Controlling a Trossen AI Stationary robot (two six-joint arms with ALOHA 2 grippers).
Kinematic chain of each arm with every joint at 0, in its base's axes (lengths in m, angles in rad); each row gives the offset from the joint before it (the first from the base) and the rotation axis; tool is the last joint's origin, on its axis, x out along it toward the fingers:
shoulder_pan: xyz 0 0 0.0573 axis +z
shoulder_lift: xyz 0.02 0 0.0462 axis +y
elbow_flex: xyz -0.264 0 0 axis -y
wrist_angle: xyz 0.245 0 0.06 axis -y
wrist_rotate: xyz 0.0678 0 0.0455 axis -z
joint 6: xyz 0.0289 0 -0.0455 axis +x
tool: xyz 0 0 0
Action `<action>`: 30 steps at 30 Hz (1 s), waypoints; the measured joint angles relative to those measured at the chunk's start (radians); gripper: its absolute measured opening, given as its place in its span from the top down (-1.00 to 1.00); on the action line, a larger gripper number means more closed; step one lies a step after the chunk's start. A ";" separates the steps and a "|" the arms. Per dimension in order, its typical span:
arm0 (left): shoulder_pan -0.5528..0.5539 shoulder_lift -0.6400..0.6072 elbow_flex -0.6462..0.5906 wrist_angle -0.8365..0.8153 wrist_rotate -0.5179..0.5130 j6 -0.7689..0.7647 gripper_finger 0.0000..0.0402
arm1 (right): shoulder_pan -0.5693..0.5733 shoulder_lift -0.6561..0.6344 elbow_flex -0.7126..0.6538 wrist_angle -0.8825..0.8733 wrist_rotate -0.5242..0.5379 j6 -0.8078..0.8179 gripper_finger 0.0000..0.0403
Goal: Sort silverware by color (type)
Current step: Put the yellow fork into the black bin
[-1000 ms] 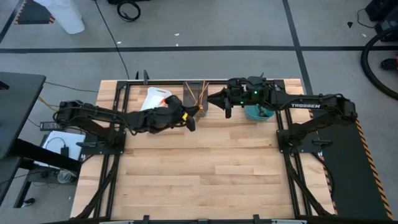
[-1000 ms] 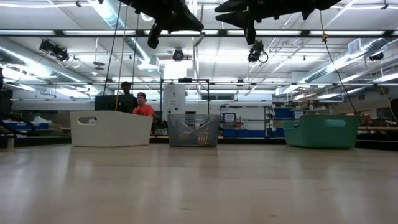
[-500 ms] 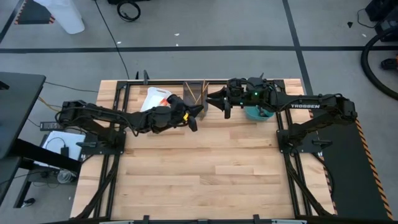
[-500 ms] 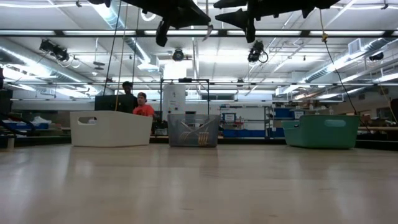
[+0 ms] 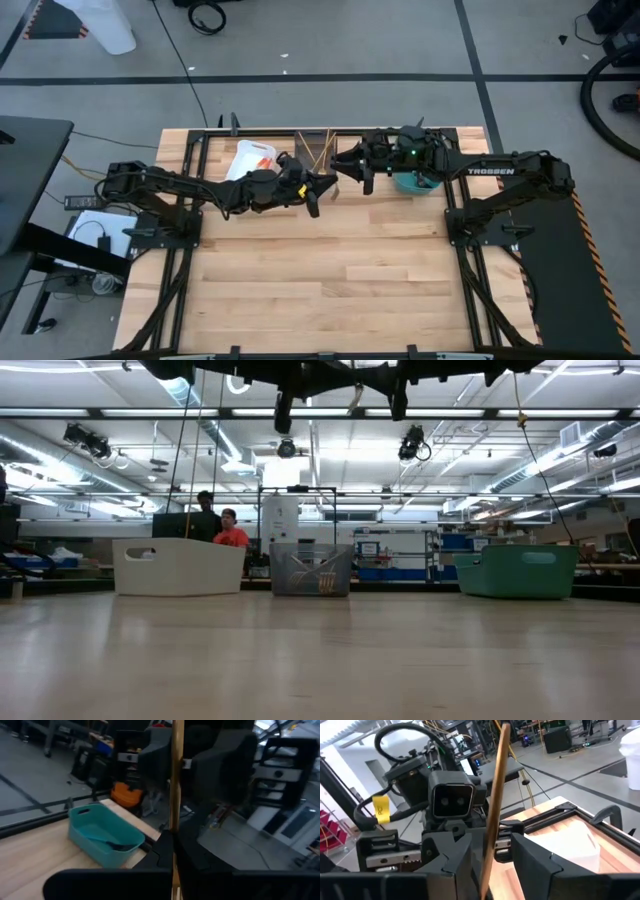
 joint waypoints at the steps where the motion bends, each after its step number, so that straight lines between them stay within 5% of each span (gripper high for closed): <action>1: 0.000 0.001 0.000 0.008 0.012 0.000 0.95 | 0.003 0.000 0.000 -0.001 0.000 -0.006 0.28; 22: -0.004 0.000 0.000 0.065 0.030 0.009 0.95 | 0.020 0.000 0.000 -0.001 -0.079 -0.019 0.87; 30: -0.005 -0.001 0.000 0.058 0.003 -0.001 0.51 | 0.020 0.000 0.000 -0.039 -0.081 -0.027 0.88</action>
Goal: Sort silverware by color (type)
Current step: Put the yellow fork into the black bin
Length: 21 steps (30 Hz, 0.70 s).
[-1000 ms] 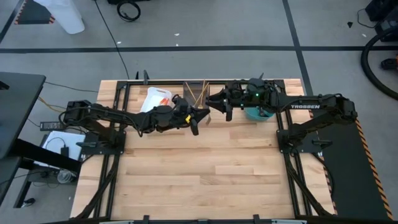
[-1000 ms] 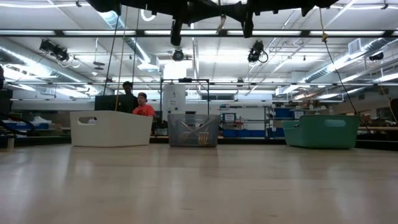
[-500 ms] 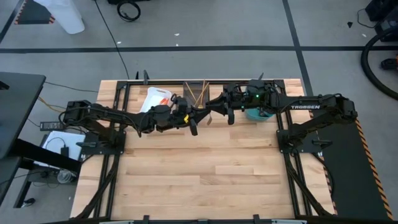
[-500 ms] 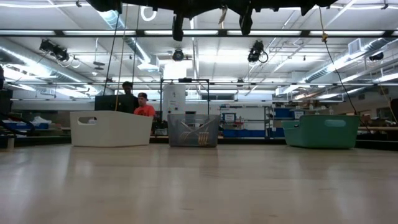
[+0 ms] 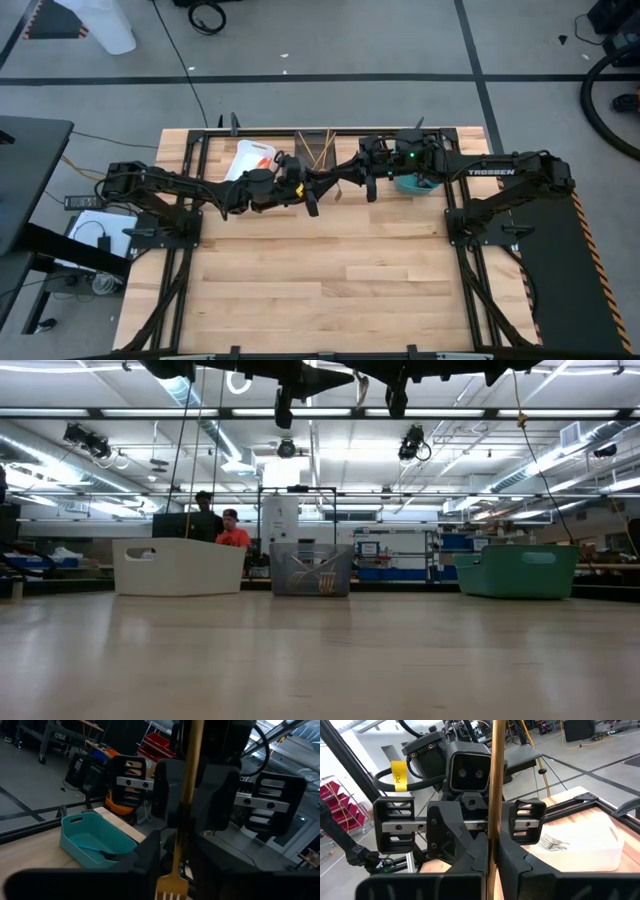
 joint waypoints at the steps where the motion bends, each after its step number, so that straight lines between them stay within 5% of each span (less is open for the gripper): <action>1: -0.002 0.000 0.000 -0.004 -0.001 0.000 0.46 | 0.000 0.000 0.000 -0.004 0.000 0.000 0.88; 10: -0.010 0.000 0.000 -0.062 -0.003 -0.005 0.07 | -0.001 0.000 0.000 -0.053 -0.029 -0.020 0.88; 21: -0.010 -0.002 0.000 -0.293 0.041 -0.013 0.05 | -0.008 0.000 0.000 -0.260 0.025 -0.031 0.88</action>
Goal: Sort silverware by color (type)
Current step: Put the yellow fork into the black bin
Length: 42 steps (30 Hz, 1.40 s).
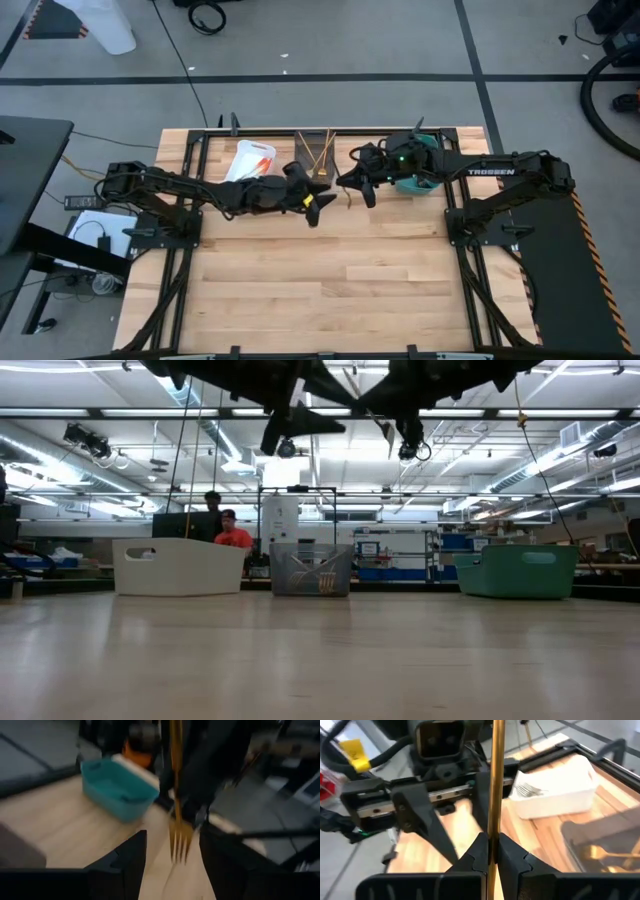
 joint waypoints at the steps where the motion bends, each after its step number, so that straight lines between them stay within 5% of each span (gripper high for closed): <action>1: 0.000 0.000 0.000 -0.031 0.008 -0.014 0.05 | -0.002 0.000 0.000 -0.014 0.011 -0.004 0.88; 12: 0.000 0.000 0.000 -0.277 0.026 -0.149 0.05 | -0.054 0.000 0.000 -0.150 0.100 -0.060 0.88; 42: -0.004 0.000 0.000 -0.278 0.026 -0.148 0.05 | -0.447 -0.135 -0.085 -0.478 0.229 -0.045 0.85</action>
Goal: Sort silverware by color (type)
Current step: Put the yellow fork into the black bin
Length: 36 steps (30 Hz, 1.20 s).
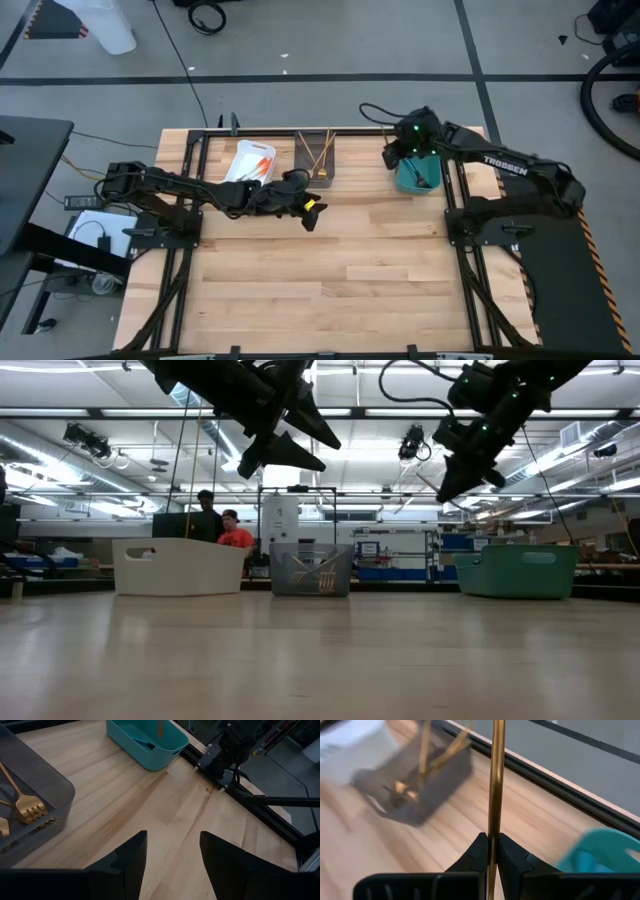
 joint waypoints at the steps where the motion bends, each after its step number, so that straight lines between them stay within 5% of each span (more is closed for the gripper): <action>1: 0.000 0.000 0.000 0.000 0.000 0.000 0.05 | -0.010 -0.006 0.000 -0.023 0.012 -0.014 0.85; 12: 0.000 0.000 0.000 -0.004 -0.001 -0.001 0.05 | -0.072 -0.026 0.000 -0.072 0.008 -0.067 0.85; 36: 0.054 0.000 0.000 0.211 -0.013 0.026 0.05 | 0.215 0.135 0.000 0.554 -0.117 0.176 0.85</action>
